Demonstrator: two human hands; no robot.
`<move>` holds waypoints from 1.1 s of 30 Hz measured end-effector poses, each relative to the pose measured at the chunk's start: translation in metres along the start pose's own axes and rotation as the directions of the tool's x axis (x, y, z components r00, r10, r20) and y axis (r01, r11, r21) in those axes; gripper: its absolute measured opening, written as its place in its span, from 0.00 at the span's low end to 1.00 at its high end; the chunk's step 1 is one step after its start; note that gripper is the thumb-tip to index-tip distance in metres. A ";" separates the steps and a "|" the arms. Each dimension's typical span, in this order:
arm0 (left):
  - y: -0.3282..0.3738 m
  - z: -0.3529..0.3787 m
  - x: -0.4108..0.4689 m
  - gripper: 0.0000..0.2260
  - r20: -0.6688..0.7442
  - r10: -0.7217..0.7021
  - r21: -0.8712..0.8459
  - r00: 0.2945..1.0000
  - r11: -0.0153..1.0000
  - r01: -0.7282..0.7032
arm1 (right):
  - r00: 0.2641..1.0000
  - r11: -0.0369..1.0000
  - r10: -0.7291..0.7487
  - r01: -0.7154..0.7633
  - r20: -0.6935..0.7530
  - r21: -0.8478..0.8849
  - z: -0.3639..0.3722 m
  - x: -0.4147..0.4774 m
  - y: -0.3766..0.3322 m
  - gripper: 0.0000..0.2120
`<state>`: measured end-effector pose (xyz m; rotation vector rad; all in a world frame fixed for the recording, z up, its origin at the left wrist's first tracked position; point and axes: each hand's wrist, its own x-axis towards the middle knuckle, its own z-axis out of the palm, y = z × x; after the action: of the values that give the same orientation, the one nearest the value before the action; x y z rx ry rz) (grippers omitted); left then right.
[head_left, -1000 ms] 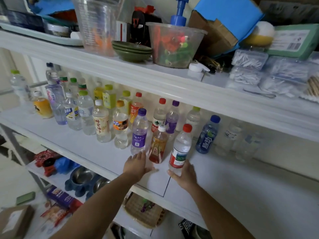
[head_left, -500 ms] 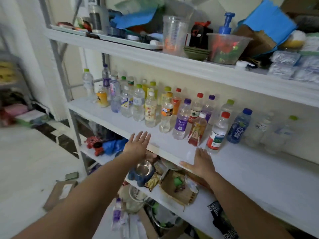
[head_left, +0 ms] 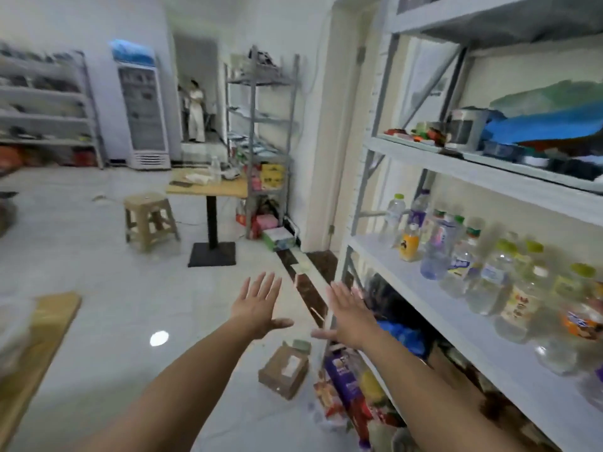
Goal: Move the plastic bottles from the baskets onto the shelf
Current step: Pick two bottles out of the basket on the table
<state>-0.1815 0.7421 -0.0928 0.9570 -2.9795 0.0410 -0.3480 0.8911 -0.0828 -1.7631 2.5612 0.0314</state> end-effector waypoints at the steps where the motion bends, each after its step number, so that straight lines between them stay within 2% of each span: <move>1: -0.026 0.002 -0.006 0.44 0.004 -0.061 0.007 0.998 0.998 0.060 | 0.998 0.998 -0.060 0.060 0.003 -0.001 -0.001 0.021 -0.019 0.55; 4: -0.098 0.009 -0.026 0.43 0.014 -0.244 0.020 0.970 0.970 0.244 | 0.973 0.973 -0.232 0.232 -0.002 0.003 -0.002 0.082 -0.079 0.55; 7: -0.163 0.014 -0.044 0.44 0.010 -0.415 0.022 0.910 0.910 0.414 | 0.923 0.923 -0.385 0.385 -0.008 0.000 0.000 0.138 -0.141 0.54; 15: -0.292 0.012 -0.081 0.44 0.007 -0.733 0.016 0.681 0.681 0.732 | 0.703 0.704 -0.709 0.710 -0.053 0.012 -0.001 0.262 -0.290 0.51; 19: -0.326 0.020 -0.103 0.45 0.017 -0.837 0.000 0.547 0.547 0.837 | 0.580 0.580 -0.814 0.814 -0.024 -0.027 0.003 0.299 -0.347 0.53; 23: -0.344 0.035 -0.143 0.45 0.062 -0.916 0.020 0.395 0.397 0.917 | 0.475 0.474 -0.879 0.880 0.040 -0.032 0.010 0.312 -0.402 0.59; 26: -0.357 0.040 -0.180 0.44 0.082 -0.948 0.014 0.308 0.310 0.951 | 0.394 0.394 -0.918 0.919 0.033 -0.016 0.016 0.313 -0.443 0.53; 33: -0.374 0.047 -0.238 0.45 0.139 -0.983 0.036 0.118 0.124 0.992 | 0.259 0.259 -0.964 0.966 0.063 -0.023 0.030 0.304 -0.521 0.52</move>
<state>0.2293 0.5754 -0.1365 2.7640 -1.6408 -0.1436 0.0305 0.4227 -0.1237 -2.9535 0.9559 0.0986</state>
